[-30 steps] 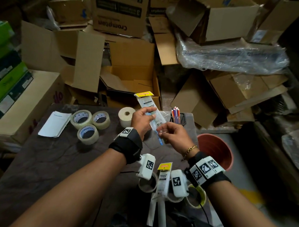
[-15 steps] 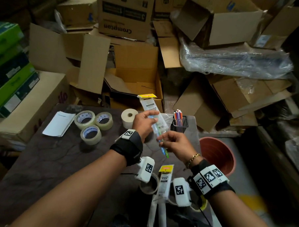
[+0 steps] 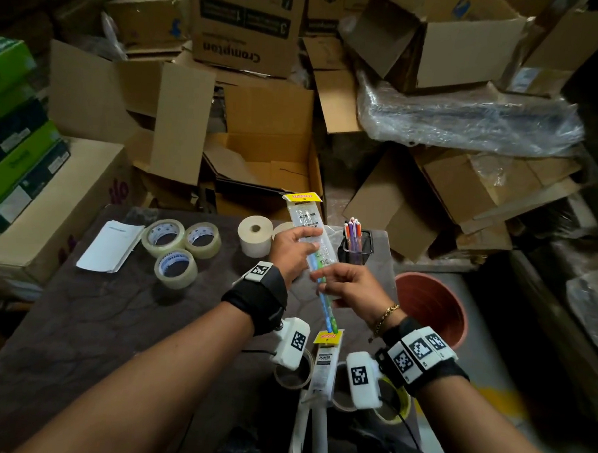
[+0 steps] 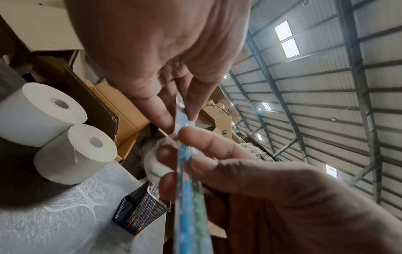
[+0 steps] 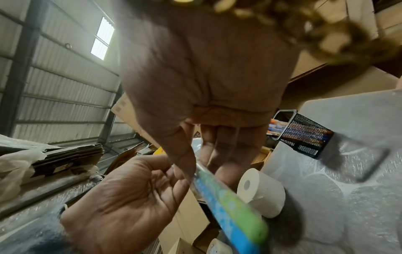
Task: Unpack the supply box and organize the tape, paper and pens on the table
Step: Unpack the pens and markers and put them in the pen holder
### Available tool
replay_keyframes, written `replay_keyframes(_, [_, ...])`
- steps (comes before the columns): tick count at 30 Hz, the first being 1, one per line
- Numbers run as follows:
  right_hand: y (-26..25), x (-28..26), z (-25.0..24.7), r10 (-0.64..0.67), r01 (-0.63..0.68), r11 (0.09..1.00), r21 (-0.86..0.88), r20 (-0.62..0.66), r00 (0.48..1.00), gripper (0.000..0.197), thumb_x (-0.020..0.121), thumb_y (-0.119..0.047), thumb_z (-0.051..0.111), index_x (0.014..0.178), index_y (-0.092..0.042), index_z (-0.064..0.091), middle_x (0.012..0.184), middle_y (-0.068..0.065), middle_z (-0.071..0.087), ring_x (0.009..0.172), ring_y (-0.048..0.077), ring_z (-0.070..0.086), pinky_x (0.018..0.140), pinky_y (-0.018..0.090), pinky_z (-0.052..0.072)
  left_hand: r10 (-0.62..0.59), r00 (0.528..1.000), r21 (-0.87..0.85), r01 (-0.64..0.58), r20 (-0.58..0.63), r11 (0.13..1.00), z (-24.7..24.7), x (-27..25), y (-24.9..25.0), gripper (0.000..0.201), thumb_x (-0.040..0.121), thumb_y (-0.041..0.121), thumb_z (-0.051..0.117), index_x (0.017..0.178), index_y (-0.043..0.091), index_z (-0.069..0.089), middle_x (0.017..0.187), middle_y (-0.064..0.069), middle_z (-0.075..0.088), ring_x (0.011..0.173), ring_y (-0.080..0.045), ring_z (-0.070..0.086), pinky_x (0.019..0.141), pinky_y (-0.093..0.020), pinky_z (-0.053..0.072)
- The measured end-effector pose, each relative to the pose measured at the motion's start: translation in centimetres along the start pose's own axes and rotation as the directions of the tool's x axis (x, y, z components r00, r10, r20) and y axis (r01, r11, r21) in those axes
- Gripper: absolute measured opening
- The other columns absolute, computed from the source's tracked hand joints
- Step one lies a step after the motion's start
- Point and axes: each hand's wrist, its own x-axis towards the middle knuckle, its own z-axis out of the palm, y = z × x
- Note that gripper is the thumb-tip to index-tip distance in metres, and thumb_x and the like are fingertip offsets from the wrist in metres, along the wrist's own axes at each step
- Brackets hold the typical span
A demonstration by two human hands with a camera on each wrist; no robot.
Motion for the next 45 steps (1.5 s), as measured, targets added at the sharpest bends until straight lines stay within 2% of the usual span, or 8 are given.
replay_keyframes(4, [0.7, 0.8, -0.4, 0.032, -0.032, 0.999, -0.001, 0.013, 0.999, 0.026, 0.085, 0.003, 0.064, 0.106, -0.011, 0.071, 0.102, 0.011, 0.073, 0.083, 0.014, 0.067, 0.052, 0.02, 0.049, 0.003, 1.0, 0.06, -0.004, 0.015, 0.998, 0.5, 0.7, -0.8, 0.031, 0.087, -0.01, 0.057, 0.113, 0.003, 0.068, 0.123, -0.007, 0.058, 0.113, -0.029, 0.058, 0.095, -0.051, 0.052])
replay_keyframes(10, [2.8, 0.9, -4.0, 0.178, -0.156, 0.969, -0.194, 0.103, 0.979, 0.028, 0.083, 0.012, 0.06, 0.1, -0.007, 0.073, 0.062, -0.01, 0.066, 0.054, -0.002, 0.056, 0.049, 0.013, 0.044, 0.0, 0.991, 0.085, 0.012, -0.135, 0.996, -0.9, 3.7, -2.6, 0.034, 0.084, -0.01, 0.057, 0.099, 0.016, 0.073, 0.118, -0.012, 0.067, 0.102, -0.028, 0.066, 0.09, -0.044, 0.056])
replay_keyframes(14, [2.9, 4.3, -8.4, 0.015, -0.038, 0.995, -0.096, -0.233, 0.972, 0.035, 0.083, 0.015, 0.058, 0.083, -0.017, 0.074, 0.07, -0.006, 0.071, 0.068, 0.012, 0.059, 0.061, 0.021, 0.048, -0.06, 0.995, 0.15, 0.071, -0.077, 0.986, -1.2, 4.4, -4.9, 0.033, 0.083, -0.013, 0.056, 0.101, 0.011, 0.071, 0.112, -0.015, 0.066, 0.099, -0.031, 0.064, 0.089, -0.048, 0.055])
replay_keyframes(20, [1.5, 11.7, -13.3, -0.171, 0.08, 0.98, -0.18, -0.58, 0.797, 0.031, 0.081, 0.003, 0.069, 0.081, -0.028, 0.072, 0.094, 0.0, 0.073, 0.081, 0.007, 0.067, 0.067, 0.013, 0.051, -0.15, 0.988, 0.193, 0.142, 0.031, 0.971, -0.6, 3.5, -8.4, 0.028, 0.085, -0.013, 0.057, 0.097, 0.009, 0.07, 0.102, -0.015, 0.066, 0.095, -0.029, 0.064, 0.092, -0.051, 0.053])
replay_keyframes(24, [1.7, 15.7, -13.7, -0.219, 0.061, 0.961, -0.271, -0.604, 0.766, 0.024, 0.084, -0.004, 0.068, 0.092, -0.026, 0.073, 0.097, -0.006, 0.071, 0.084, 0.004, 0.066, 0.068, 0.012, 0.054, -0.187, 0.981, 0.145, 0.18, 0.04, 0.973, -1.3, 3.1, -9.2, 0.025, 0.086, -0.013, 0.055, 0.1, 0.004, 0.068, 0.101, -0.015, 0.066, 0.089, -0.026, 0.065, 0.078, -0.035, 0.059])
replay_keyframes(29, [3.2, 18.1, -13.2, -0.257, 0.013, 0.915, -0.404, -0.558, 0.789, 0.03, 0.084, -0.006, 0.063, 0.087, -0.034, 0.071, 0.099, -0.007, 0.069, 0.088, 0.011, 0.067, 0.079, 0.034, 0.059, -0.196, 0.981, 0.158, 0.192, 0.009, 0.969, -3.0, 3.6, -9.8, 0.024, 0.086, -0.012, 0.057, 0.097, 0.005, 0.07, 0.103, -0.018, 0.067, 0.095, -0.029, 0.064, 0.093, -0.045, 0.053])
replay_keyframes(39, [7.2, 14.2, -15.4, -0.145, -0.034, 0.956, -0.29, -0.572, 0.808, 0.02, 0.071, -0.026, 0.055, 0.07, -0.032, 0.073, 0.107, -0.008, 0.071, 0.107, 0.011, 0.062, 0.101, 0.041, 0.048, -0.208, 0.977, 0.167, 0.196, 0.056, 0.966, -1.5, 5.1, -10.2, 0.022, 0.087, -0.011, 0.056, 0.094, 0.005, 0.069, 0.104, -0.018, 0.066, 0.098, -0.034, 0.064, 0.093, -0.048, 0.052])
replay_keyframes(45, [7.9, 8.6, -14.5, -0.131, 0.008, 0.977, -0.211, -0.575, 0.807, 0.023, 0.081, -0.006, 0.058, 0.08, -0.026, 0.069, 0.091, -0.006, 0.071, 0.085, 0.013, 0.064, 0.085, 0.034, 0.054, -0.184, 0.975, 0.251, 0.149, 0.124, 0.956, -0.4, 4.7, -10.7, 0.027, 0.085, -0.015, 0.056, 0.092, 0.007, 0.07, 0.102, -0.014, 0.067, 0.094, -0.027, 0.064, 0.088, -0.039, 0.055])
